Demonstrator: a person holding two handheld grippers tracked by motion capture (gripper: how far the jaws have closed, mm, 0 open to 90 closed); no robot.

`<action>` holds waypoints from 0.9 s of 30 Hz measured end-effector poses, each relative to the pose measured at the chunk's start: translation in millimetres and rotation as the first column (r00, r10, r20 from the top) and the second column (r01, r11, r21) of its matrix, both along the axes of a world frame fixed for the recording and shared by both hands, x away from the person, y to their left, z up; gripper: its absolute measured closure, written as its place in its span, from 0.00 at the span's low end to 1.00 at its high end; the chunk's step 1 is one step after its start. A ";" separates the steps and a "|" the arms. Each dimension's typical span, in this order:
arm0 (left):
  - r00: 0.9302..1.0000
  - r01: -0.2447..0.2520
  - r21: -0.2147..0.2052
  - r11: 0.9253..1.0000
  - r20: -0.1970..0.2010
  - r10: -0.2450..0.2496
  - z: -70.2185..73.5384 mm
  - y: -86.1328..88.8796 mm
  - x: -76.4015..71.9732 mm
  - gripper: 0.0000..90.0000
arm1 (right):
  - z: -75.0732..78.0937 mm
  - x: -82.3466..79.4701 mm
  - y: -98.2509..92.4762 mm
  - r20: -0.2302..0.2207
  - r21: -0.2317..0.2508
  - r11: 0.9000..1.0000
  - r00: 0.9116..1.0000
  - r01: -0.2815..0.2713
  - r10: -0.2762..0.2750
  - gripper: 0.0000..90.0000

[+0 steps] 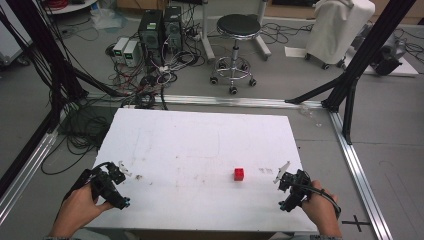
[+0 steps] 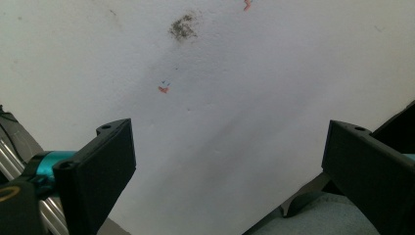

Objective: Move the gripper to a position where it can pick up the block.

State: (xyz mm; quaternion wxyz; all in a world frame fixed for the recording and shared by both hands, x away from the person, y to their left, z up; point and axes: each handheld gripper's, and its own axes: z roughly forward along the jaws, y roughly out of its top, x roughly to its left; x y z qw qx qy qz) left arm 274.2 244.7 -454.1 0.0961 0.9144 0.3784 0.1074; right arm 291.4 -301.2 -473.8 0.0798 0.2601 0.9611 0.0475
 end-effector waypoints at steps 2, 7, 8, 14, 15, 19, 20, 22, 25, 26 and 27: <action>1.000 -0.001 0.000 1.000 -0.001 0.001 -0.4 0.0 0.1 0.07 | -1.2 0.3 1.8 0.001 -0.005 1.000 1.000 -0.002 0.002 0.13; 1.000 0.006 0.020 1.000 -0.011 -0.006 -2.7 -0.8 0.7 0.07 | -2.5 0.6 3.2 0.002 -0.015 1.000 1.000 -0.006 0.006 0.13; 1.000 0.006 0.020 1.000 -0.010 -0.006 -2.8 -1.1 0.6 0.07 | -3.5 0.5 3.5 0.004 -0.016 1.000 1.000 -0.008 0.009 0.13; 1.000 0.009 0.022 1.000 -0.023 -0.009 -3.6 -2.1 0.2 0.07 | -7.1 0.5 2.5 -0.011 -0.030 0.999 1.000 -0.018 0.018 0.13; 1.000 0.009 0.022 1.000 -0.023 -0.009 -3.6 -2.1 0.2 0.07 | -7.5 0.4 2.5 -0.015 -0.032 0.999 1.000 -0.019 0.019 0.13; 1.000 0.012 0.022 1.000 -0.024 -0.011 -3.4 -2.3 0.0 0.07 | -9.0 1.2 4.1 -0.025 -0.046 0.999 0.999 -0.027 0.026 0.13; 1.000 0.010 0.021 1.000 -0.018 -0.010 -3.0 -2.0 0.0 0.07 | -9.1 1.7 4.8 -0.024 -0.048 0.999 0.999 -0.025 0.024 0.13; 1.000 0.009 0.021 1.000 -0.017 -0.008 -2.7 -1.6 0.1 0.07 | -8.7 3.1 6.1 -0.027 -0.050 0.998 0.999 -0.028 0.027 0.13; 1.000 0.007 0.016 1.000 -0.016 -0.007 -3.0 -1.5 -0.1 0.07 | -8.8 5.0 8.4 -0.033 -0.055 0.998 0.999 -0.035 0.033 0.13; 1.000 0.009 0.020 1.000 -0.016 -0.009 -2.8 -1.4 0.1 0.07 | -8.8 5.0 8.4 -0.033 -0.055 0.998 0.999 -0.035 0.033 0.13; 1.000 0.008 0.020 1.000 -0.017 -0.007 -2.9 -1.4 0.2 0.07 | -7.4 7.2 10.0 -0.038 -0.063 0.997 0.999 -0.040 0.038 0.13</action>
